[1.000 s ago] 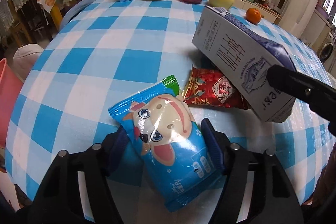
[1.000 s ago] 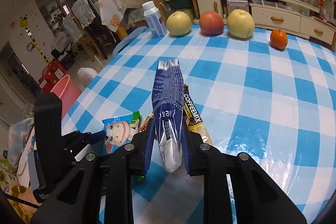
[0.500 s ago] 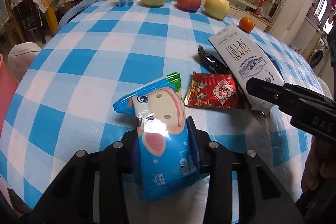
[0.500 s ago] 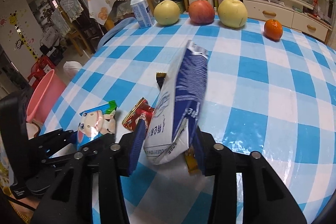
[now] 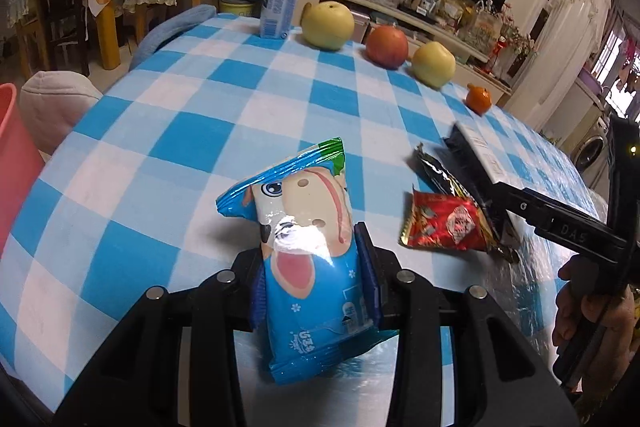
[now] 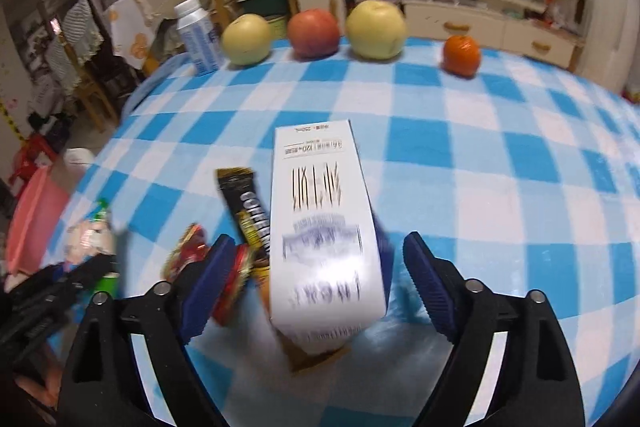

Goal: Collect trash
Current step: 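Lift the carton and cartoon packet off the table with both tools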

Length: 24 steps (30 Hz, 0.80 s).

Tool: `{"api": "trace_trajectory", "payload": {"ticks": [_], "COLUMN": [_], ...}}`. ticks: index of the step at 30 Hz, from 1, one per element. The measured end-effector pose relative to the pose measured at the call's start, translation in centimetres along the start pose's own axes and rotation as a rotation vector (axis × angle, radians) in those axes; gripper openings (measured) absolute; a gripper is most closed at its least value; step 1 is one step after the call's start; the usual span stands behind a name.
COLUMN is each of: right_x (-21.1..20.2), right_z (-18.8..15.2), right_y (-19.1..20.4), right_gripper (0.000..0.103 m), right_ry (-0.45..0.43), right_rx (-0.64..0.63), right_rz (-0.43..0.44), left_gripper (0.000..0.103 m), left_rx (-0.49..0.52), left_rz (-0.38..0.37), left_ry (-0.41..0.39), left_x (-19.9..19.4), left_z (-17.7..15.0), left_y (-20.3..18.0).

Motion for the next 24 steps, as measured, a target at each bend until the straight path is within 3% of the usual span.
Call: {"api": "trace_trajectory", "payload": {"ticks": [10, 11, 12, 14, 24], "right_x": [2.0, 2.1, 2.2, 2.4, 1.3], "right_z": [0.6, 0.7, 0.8, 0.8, 0.9], "right_y": [-0.2, -0.2, -0.1, -0.1, 0.5], "right_gripper": [0.087, 0.083, 0.071, 0.063, 0.057], "right_ry": [0.005, 0.003, 0.004, 0.017, -0.038], "right_rx": [-0.037, -0.036, -0.035, -0.033, -0.015], "right_rz": [-0.075, -0.078, -0.077, -0.077, -0.079], "left_gripper": [0.04, 0.04, 0.04, 0.04, 0.04], "left_rx": [0.018, 0.019, 0.02, 0.026, 0.026], "left_rz": [-0.014, -0.014, -0.015, -0.016, -0.007], "left_ry": [-0.051, -0.054, -0.057, -0.063, -0.107], "left_x": [-0.6, -0.5, -0.5, -0.7, -2.4], "left_z": [1.5, 1.6, 1.7, 1.9, 2.9], "left_y": [1.7, 1.8, 1.9, 1.9, 3.5]}}
Point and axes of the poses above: each gripper's, at about its wrist camera, not at the fingertips, and x roughly the way its jaws point, y to its left, z to its top, the point moved 3 cm from there along x, roughly the way its jaws point, and after that the axes turned 5 degrees about -z, right-handed, at the moved point
